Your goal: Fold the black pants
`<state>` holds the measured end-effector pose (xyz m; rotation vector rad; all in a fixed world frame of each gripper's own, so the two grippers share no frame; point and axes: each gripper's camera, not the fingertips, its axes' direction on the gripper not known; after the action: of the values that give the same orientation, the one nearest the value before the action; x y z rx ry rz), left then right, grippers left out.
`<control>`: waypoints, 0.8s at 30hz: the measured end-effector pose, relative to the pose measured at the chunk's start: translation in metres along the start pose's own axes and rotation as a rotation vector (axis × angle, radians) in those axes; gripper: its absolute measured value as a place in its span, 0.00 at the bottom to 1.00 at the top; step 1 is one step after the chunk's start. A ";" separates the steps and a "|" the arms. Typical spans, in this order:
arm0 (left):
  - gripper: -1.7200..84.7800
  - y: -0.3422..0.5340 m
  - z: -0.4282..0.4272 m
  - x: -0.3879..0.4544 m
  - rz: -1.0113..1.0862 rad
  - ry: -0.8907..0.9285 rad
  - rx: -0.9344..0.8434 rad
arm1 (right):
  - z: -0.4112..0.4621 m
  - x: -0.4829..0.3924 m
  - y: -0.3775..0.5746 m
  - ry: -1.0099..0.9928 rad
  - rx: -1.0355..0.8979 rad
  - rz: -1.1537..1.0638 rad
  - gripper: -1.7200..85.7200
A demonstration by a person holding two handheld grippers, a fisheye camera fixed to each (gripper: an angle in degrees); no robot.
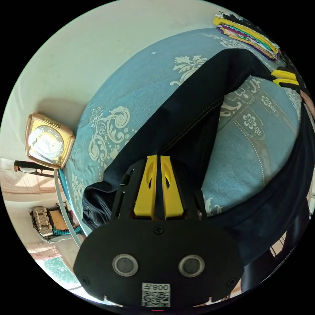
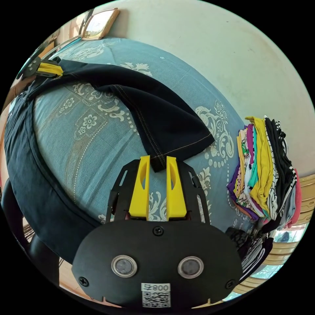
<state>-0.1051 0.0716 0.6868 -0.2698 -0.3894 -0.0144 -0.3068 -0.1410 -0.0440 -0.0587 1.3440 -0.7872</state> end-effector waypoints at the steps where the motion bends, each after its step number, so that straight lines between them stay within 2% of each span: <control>1: 0.04 0.001 -0.002 -0.001 -0.019 0.016 0.009 | -0.002 -0.001 0.000 0.002 -0.001 -0.010 0.10; 8: 0.02 0.033 -0.044 -0.015 -0.119 0.085 0.165 | -0.036 0.017 0.010 -0.029 0.017 0.039 0.06; 14: 0.03 0.062 -0.077 -0.027 -0.181 0.150 0.313 | -0.125 0.048 0.046 -0.056 0.209 0.084 0.05; 18: 0.09 0.060 -0.045 0.008 -0.082 0.175 0.242 | -0.153 0.058 0.057 -0.027 0.234 0.074 0.05; 24: 0.13 0.040 0.000 0.046 0.004 0.082 0.143 | -0.159 0.075 0.057 -0.033 0.237 0.066 0.05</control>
<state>-0.0603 0.1120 0.6937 -0.1278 -0.3072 0.0062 -0.4186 -0.0762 -0.1756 0.1585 1.2078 -0.8800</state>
